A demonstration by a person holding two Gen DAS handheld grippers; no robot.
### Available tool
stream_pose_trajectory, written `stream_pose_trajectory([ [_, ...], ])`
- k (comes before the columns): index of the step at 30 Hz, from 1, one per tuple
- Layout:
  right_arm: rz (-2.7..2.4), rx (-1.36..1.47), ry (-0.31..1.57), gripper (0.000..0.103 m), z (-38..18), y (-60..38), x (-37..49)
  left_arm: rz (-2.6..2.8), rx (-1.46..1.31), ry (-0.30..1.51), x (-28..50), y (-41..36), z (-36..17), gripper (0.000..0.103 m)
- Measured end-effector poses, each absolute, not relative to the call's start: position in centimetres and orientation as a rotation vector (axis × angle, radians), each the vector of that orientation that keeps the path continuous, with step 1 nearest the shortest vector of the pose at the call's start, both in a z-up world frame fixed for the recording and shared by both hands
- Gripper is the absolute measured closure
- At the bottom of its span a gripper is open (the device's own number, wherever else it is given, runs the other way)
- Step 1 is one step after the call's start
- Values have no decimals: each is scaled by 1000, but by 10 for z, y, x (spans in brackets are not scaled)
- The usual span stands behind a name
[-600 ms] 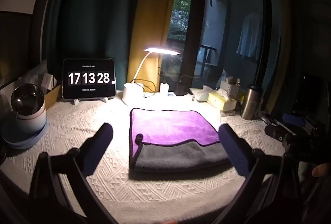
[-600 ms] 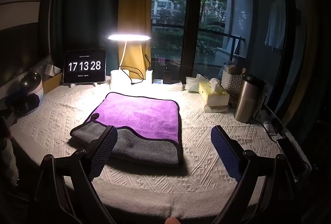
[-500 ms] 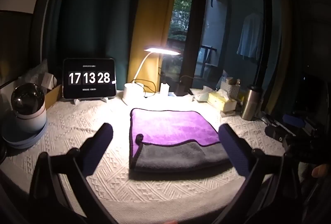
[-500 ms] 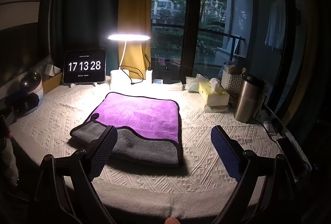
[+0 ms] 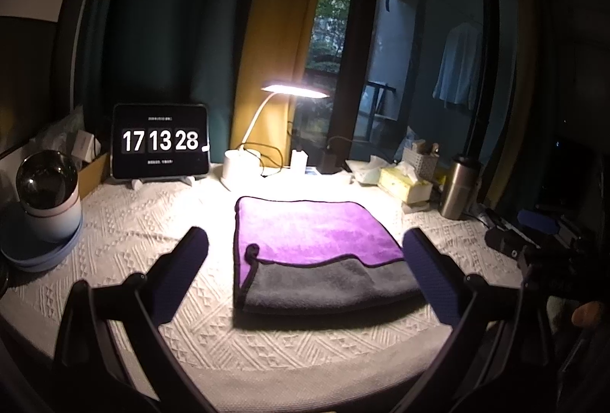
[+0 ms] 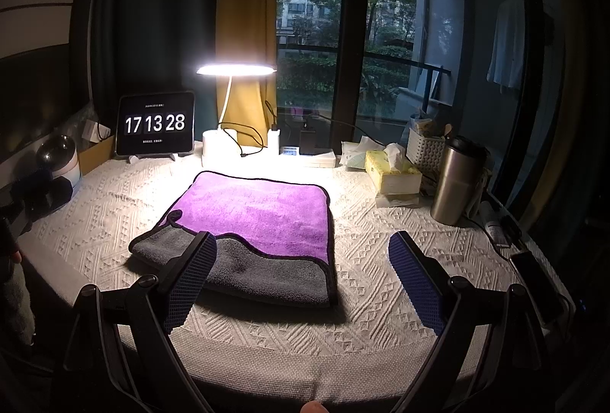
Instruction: Fold towel
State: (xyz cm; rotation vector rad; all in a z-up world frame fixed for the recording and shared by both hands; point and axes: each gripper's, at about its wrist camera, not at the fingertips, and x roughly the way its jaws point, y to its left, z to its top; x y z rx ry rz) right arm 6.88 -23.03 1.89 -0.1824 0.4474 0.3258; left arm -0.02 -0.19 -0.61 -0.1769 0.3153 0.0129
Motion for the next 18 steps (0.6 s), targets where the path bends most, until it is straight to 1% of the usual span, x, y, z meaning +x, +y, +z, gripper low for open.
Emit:
stream_pose_trajectory([
  [4,327,-180,456,9,20,-229,70,8,-204,310,-1,1,-5,1],
  [8,324,-176,461,9,19,-230,72,9,-166,323,1,-1,-4,1],
  [10,325,-175,461,9,18,-231,73,13,-136,356,3,0,-4,1],
  [18,326,-174,461,9,17,-231,72,14,-147,376,4,3,-4,1],
])
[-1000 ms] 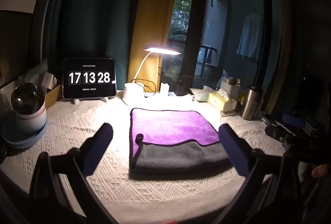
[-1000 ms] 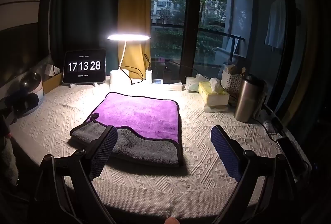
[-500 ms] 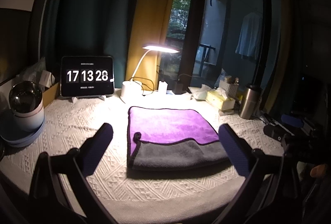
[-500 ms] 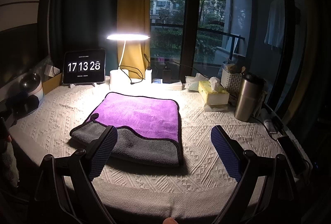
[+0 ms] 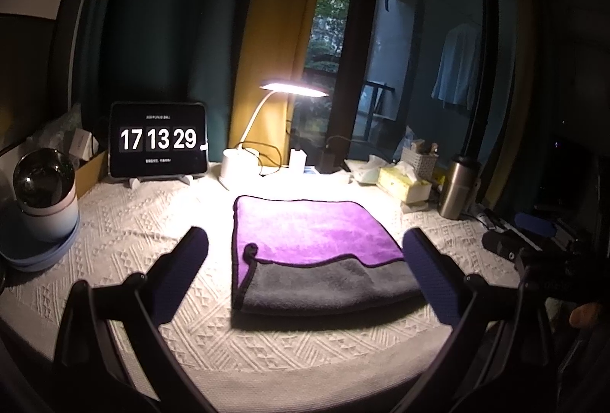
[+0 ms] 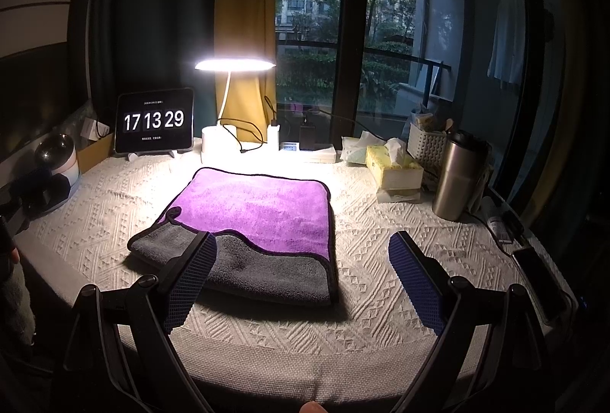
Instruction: Fold towel
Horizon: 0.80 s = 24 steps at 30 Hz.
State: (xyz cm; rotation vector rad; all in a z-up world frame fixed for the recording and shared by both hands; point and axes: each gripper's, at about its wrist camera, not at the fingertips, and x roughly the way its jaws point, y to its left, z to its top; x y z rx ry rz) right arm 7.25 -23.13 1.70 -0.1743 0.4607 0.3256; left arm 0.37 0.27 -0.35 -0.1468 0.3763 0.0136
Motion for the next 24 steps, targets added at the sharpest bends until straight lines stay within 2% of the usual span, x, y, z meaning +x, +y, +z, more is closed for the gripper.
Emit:
stream_pose_trajectory([
  [4,326,-174,462,9,17,-231,73,16,-151,404,4,3,-4,1],
  [10,328,-171,473,9,12,-230,77,7,-147,309,4,3,-6,1],
  [18,336,-161,488,9,7,-231,83,9,-91,289,12,0,-11,1],
  [24,339,-150,521,9,-3,-232,93,3,-137,371,28,1,-23,1],
])
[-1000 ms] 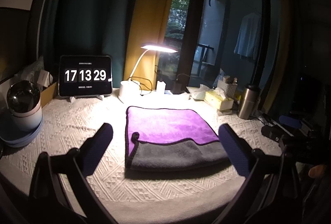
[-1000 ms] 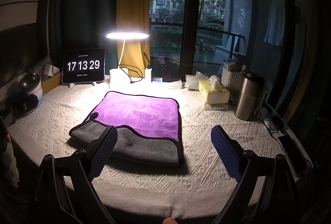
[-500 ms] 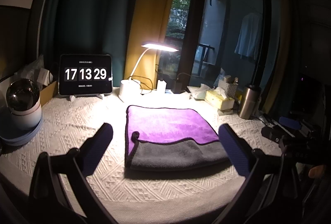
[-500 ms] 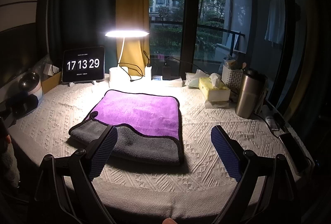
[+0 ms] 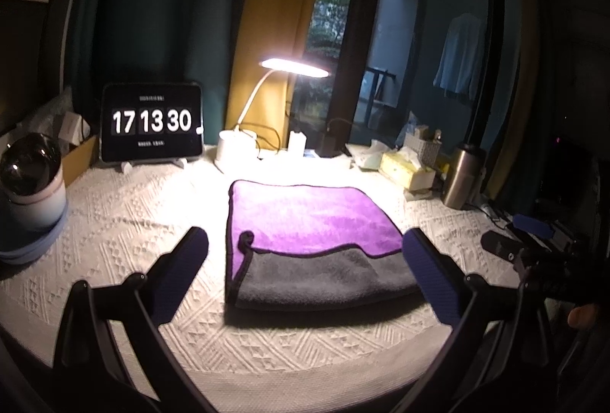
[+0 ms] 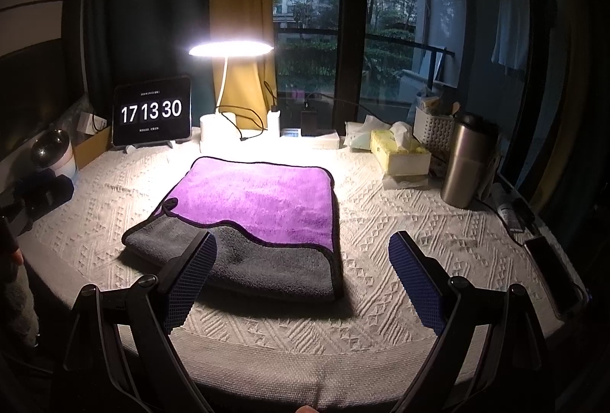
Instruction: Fold towel
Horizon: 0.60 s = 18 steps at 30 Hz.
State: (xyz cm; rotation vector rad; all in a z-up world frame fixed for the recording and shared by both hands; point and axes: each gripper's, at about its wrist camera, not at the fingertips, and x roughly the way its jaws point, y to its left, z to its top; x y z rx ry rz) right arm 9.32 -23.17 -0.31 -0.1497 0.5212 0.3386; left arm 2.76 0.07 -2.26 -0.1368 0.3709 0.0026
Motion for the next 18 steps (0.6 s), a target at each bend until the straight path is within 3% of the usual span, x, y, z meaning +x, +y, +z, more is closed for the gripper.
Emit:
stream_pose_trajectory([
  [13,350,-131,616,22,-25,-239,134,12,-134,531,74,4,-50,2],
  [18,355,-122,662,29,-37,-244,156,9,-152,600,99,9,-62,13],
])
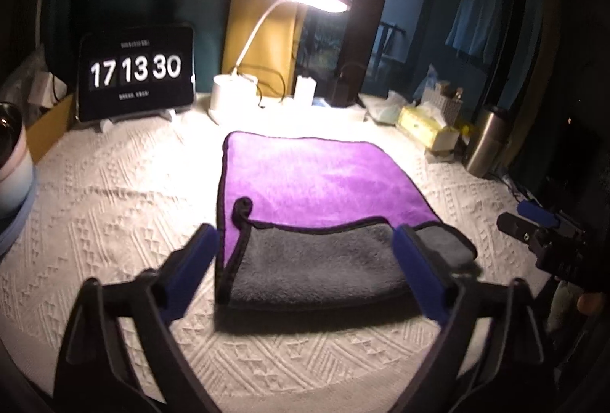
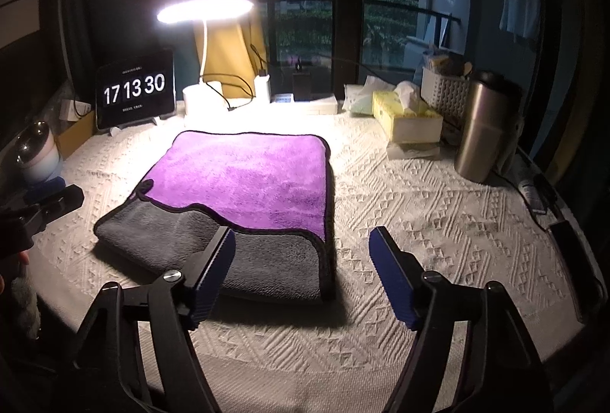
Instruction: Fold towel
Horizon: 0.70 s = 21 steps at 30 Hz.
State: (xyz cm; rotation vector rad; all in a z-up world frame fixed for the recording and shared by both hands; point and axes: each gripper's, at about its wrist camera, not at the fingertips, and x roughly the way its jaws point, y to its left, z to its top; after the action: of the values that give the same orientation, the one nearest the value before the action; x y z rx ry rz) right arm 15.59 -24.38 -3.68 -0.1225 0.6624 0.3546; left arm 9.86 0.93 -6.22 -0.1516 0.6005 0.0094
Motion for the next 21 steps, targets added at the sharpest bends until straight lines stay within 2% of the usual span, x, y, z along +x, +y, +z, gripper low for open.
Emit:
stream_pose_trajectory([
  [2,356,-118,680,34,-41,-245,163,19,-150,621,108,12,-68,13],
  [5,359,-112,715,37,-50,-247,176,32,-150,649,118,14,-74,14],
  [7,364,-107,741,41,-57,-248,186,41,-152,673,126,17,-79,17],
  [9,374,-103,765,47,-62,-247,192,42,-156,700,133,18,-85,25],
  [14,391,-97,819,56,-78,-247,207,54,-166,764,149,23,-100,32],
  [21,409,-105,878,59,-96,-243,221,72,-179,844,164,30,-117,42],
])
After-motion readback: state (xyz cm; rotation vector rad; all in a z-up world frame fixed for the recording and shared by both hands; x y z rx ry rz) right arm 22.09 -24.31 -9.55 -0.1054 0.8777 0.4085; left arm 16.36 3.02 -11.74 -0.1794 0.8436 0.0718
